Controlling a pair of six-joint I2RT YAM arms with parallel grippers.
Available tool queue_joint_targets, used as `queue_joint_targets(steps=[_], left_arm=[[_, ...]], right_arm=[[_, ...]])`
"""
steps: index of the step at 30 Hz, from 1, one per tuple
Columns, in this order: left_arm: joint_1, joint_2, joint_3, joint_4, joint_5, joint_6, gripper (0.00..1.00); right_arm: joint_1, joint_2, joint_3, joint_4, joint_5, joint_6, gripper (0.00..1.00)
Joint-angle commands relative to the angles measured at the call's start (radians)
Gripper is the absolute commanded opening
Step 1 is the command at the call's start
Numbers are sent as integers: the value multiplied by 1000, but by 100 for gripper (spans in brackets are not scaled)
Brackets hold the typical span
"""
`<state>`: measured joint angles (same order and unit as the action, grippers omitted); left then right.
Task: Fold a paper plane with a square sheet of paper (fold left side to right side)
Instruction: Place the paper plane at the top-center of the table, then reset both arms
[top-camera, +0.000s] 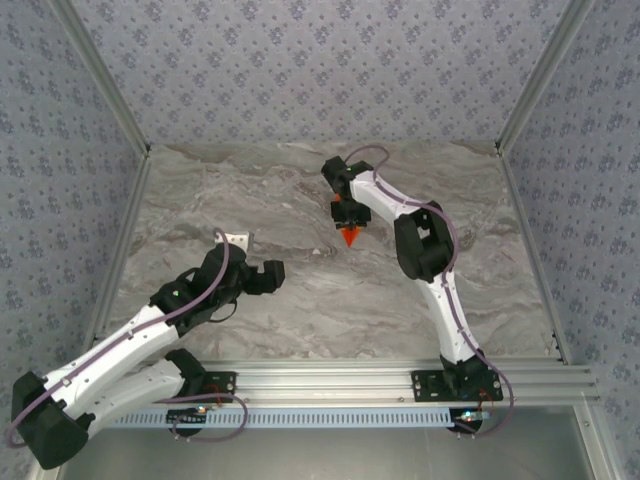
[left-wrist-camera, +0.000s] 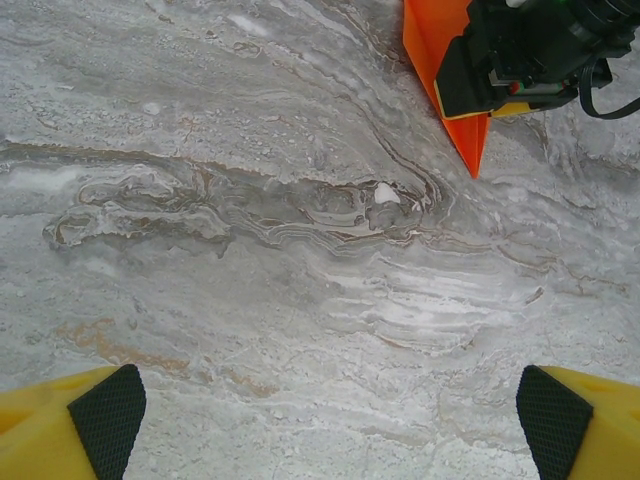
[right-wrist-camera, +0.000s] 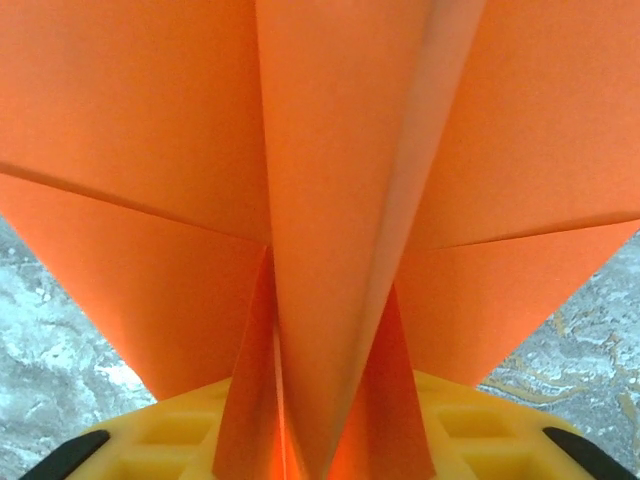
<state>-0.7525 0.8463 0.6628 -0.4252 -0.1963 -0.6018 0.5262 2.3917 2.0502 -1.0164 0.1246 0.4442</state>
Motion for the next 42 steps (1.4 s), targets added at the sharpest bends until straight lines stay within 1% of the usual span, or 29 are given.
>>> queue_joint_targets(steps=[1,4,6,10,13,17,19,22,23,24,26,27,29,31,34,36,37,39,40,42], left_arm=[[16,-4,39,-16,-21,7,98],[56,-4,33,-8,-12,-17,98],[103,-5,28,5,33,-23,98],[252,-9,19,22,163,-36,98],[370,-9,18,25,208,-39,98],[516,-5,34,34,191,-18,98],[563,-2,40,59,115,9,98],[570,12,13,182,-40,118,98],[571,19,-3,231,-77,156,98],[571,30,-23,286,-113,209,98],[571,53,-67,390,-151,311,98],[570,69,-91,443,-154,369,98],[571,103,-132,526,-185,428,98],[576,155,-167,599,-210,462,98],[579,233,-218,721,-211,509,98],[581,283,-246,799,-213,542,98],[583,305,-260,840,-210,556,98],[591,339,-281,908,-195,578,98],[598,357,-294,949,-165,589,98],[619,392,-316,1026,-114,593,98]], right_arm=[[15,-72,3,-53,38,-23,40],[23,-138,-36,-45,46,-31,46],[29,-191,-63,-42,48,-47,50],[38,-320,-139,-47,69,-85,57],[35,-469,-252,-3,94,-112,60],[-4,-711,-472,128,152,-161,67],[-41,-852,-621,227,211,-194,74],[-132,-1024,-826,374,241,-225,81],[-163,-1076,-896,409,229,-228,83],[-209,-1129,-965,486,204,-233,86],[-287,-1225,-1102,619,149,-236,97],[-336,-1268,-1174,692,108,-244,100],[-409,-1317,-1284,810,56,-247,100],[-485,-1337,-1420,964,-14,-298,100],[-538,-1310,-1578,1140,-22,-372,100],[-572,-1282,-1641,1206,-15,-374,100],[-595,-1266,-1678,1269,-27,-373,100],[-623,-1264,-1693,1318,-72,-403,100],[-625,-1260,-1717,1397,-87,-437,100],[-639,-1239,-1725,1459,-110,-465,100]])
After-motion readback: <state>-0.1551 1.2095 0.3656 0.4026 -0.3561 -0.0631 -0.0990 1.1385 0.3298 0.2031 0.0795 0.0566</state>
